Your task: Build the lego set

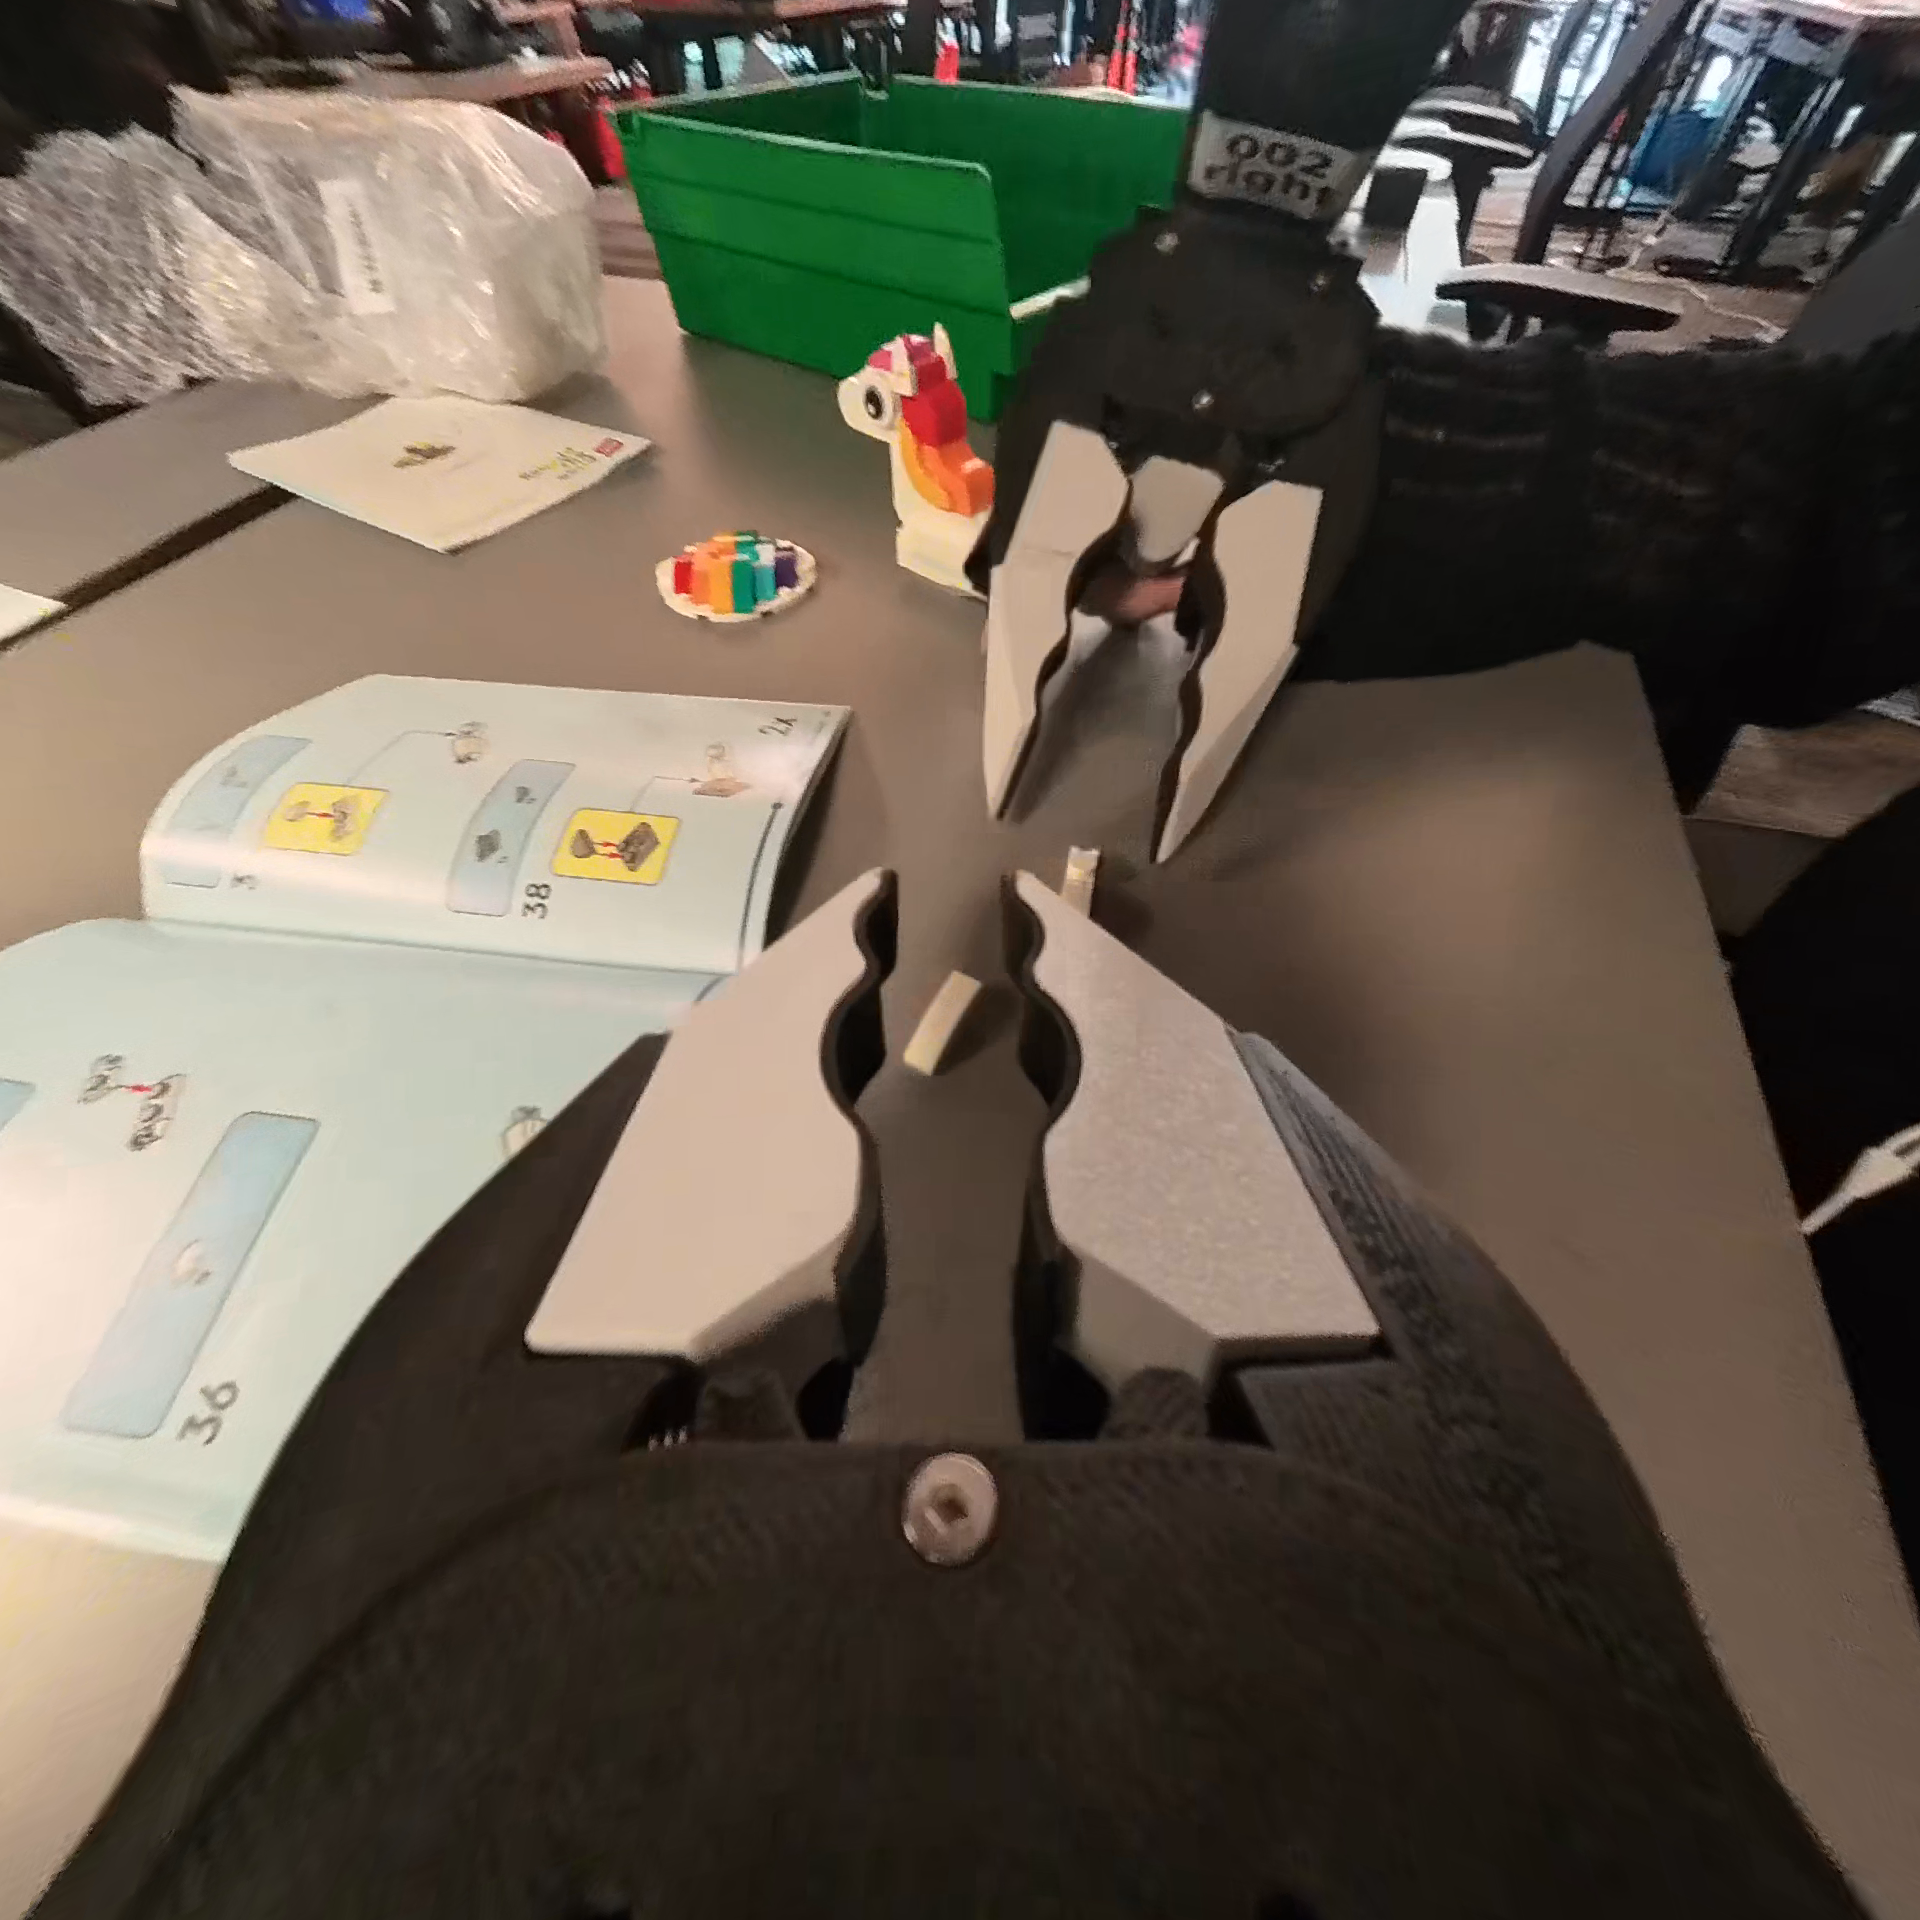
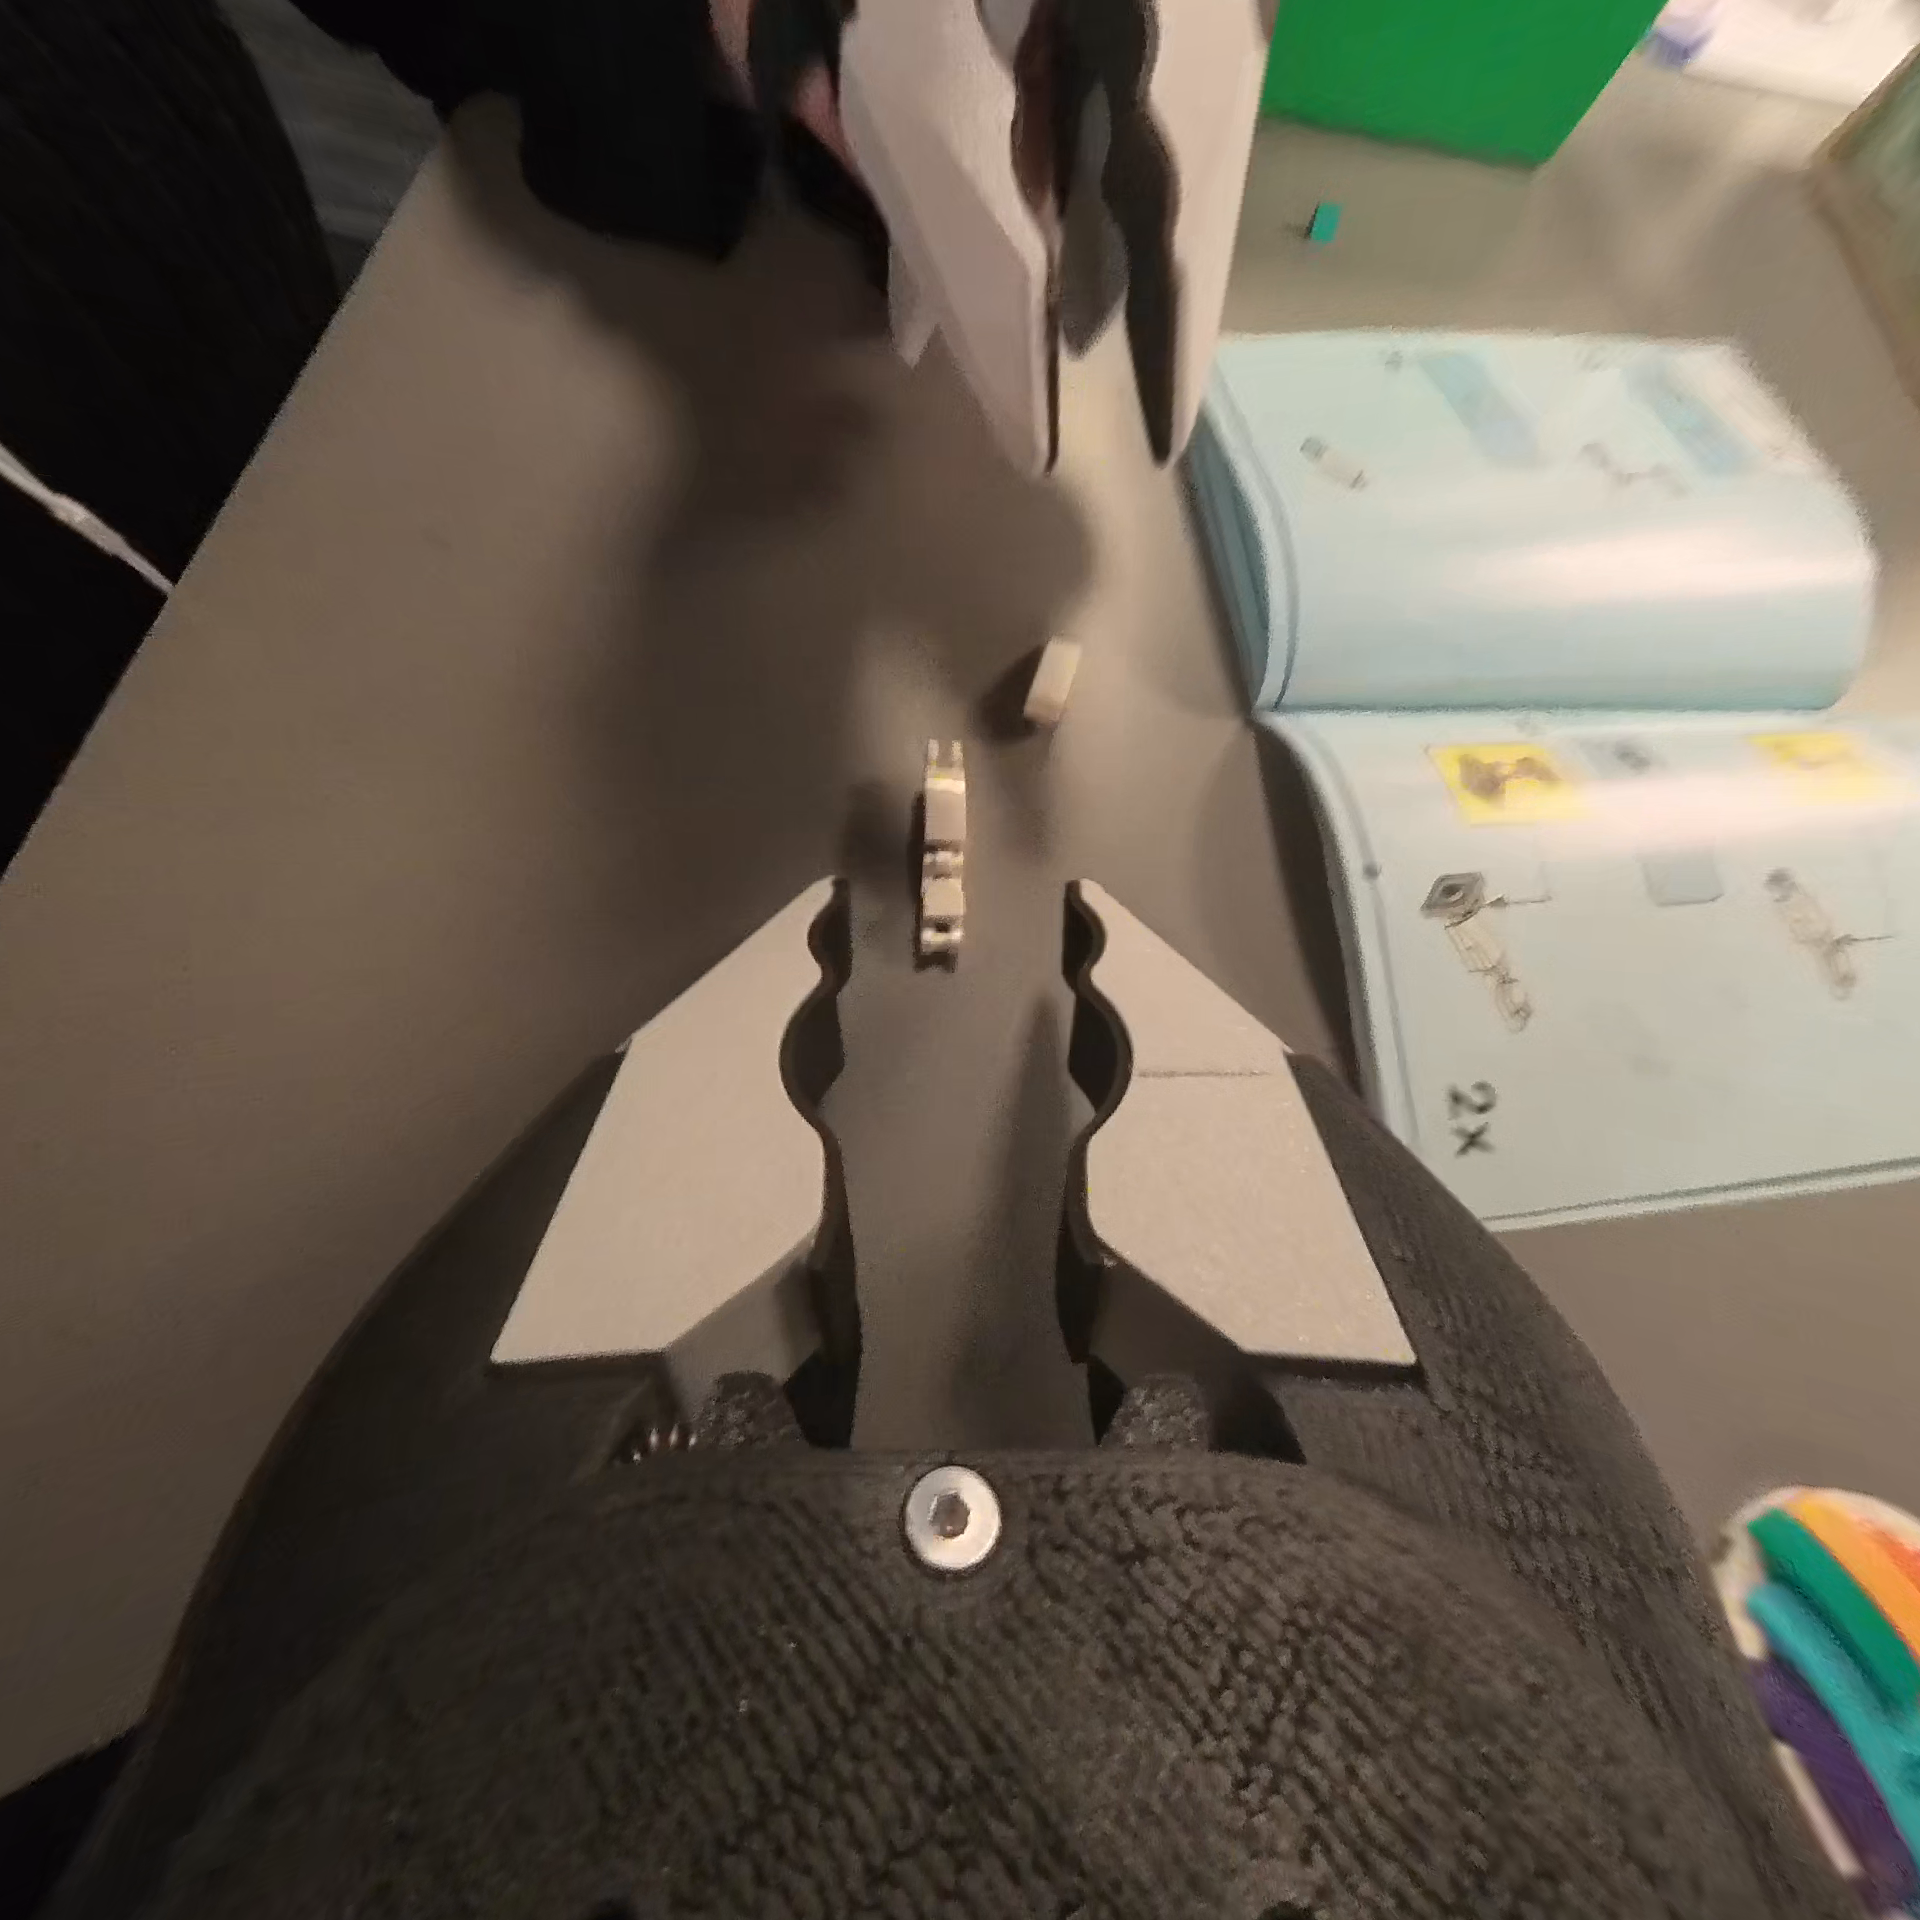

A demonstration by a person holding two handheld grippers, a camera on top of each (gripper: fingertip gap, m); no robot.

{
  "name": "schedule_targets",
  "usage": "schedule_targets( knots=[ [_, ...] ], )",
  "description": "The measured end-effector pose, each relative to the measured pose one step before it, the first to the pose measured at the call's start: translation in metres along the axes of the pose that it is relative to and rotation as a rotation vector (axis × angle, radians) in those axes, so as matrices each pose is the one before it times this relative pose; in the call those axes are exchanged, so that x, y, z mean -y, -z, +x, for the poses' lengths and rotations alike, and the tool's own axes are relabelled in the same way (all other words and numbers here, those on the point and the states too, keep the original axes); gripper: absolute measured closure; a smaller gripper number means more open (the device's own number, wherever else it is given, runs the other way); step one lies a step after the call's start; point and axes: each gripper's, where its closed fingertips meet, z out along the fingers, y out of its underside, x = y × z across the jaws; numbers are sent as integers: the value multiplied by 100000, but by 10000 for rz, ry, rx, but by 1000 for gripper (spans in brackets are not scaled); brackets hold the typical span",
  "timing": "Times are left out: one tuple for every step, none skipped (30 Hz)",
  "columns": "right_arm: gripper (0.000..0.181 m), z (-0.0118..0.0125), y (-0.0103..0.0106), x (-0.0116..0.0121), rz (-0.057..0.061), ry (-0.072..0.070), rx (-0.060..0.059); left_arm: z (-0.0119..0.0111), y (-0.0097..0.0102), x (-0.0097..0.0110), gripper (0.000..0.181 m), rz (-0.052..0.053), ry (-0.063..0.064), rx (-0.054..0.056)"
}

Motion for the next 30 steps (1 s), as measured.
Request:
schedule_targets(
  knots=[
    [140, 483, 314, 947, 570, 301, -398, -174, 95, 195, 162, 145, -145, 177],
    [140, 716, 346, 1266, 732, 350, -579, -165, 90, 217, 161, 156, -149, 166],
    [140, 1077, 372, 1582, 923, 384, -871, -197, 110, 274, 160, 195, -141, 186],
    [141, 1364, 400, 1852, 1152, 362, -1152, -224, 130, 306, 158, 221, -130, 196],
    [147, 1356, 367, 1762, 1189, 340, -1232, -302, 130, 305, 156, 215, -107, 230],
    [159, 1208, 285, 1274, 903, 420, -1175, -386, 125, 257, 154, 166, -77, 268],
    [166, 980, 117, 556, 393, 584, -1002, -404, 133, 254, 152, 147, -69, 265],
    [171, 648, -43, -147, -117, 756, -727, -360, 190, 334, 152, 198, -83, 235],
    [175, 323, -139, -534, -392, 853, -457, -302, 245, 453, 152, 267, -88, 191],
    [177, 194, -112, -563, -389, 811, -348, -270, 281, 516, 153, 312, -60, 163],
    [179, 107, -72, -384, -245, 669, -265, -243, 266, 492, 154, 286, -35, 130],
    [180, -78, -46, -230, -125, 449, -96, -186, 224, 388, 155, 226, -40, 95],
    [181, -122, -38, -114, -42, 206, -1, -207, 125, 209, 155, 124, -36, 105],
    [181, -40, -43, -38, 9, -19, -5, -284, 18, -59, 154, -30, -7, 170],
    [181, 5, -42, 1, 50, -210, 12, -262, -113, -322, 151, -177, -7, 172],
    [181, 93, -12, 58, 112, -338, 3, -44, -150, -391, 149, -221, -64, 51],
    [181, 140, -8, 48, 98, -338, -8, 117, -136, -262, 148, -134, -106, -18],
    [181, 180, -30, -71, 23, -236, -35, 192, -123, -173, 148, -84, -110, -38],
    [181, 174, -20, -205, -50, -108, -55, 237, -105, -183, 148, -95, -122, -65],
    [181, 127, -32, -220, -73, -31, -42, 201, -112, -183, 148, -106, -137, -51],
    [181, 74, -11, -162, -53, -31, -19, 95, -76, -145, 148, -87, -132, 1],
    [181, 21, -23, -82, -20, -52, 6, 80, -59, -109, 149, -64, -117, 2],
    [181, 11, -14, -25, -2, -45, 6, 72, -41, -102, 149, -56, -80, -12],
    [181, 0, 5, -14, -4, -11, 2, 58, -17, -58, 149, -34, -36, -19],
    [181, -3, -3, -11, -4, 21, 4, 39, -18, -28, 149, -9, -6, -25],
    [181, -37, -6, -21, -8, 12, 16, 9, 4, -19, 149, -1, 16, -16],
    [181, -19, -4, -26, -11, -5, 7, -29, 13, 2, 150, 7, 29, -9],
    [181, 22, 6, 2, 3, 12, -18, -73, 34, 39, 150, 30, 36, 25],
    [181, 7, 15, 20, 6, 23, -10, -129, 67, 105, 150, 73, 42, 52],
    [181, -13, 2, -3, -4, 27, -2, -184, 131, 243, 150, 152, 34, 85]
  ],
)
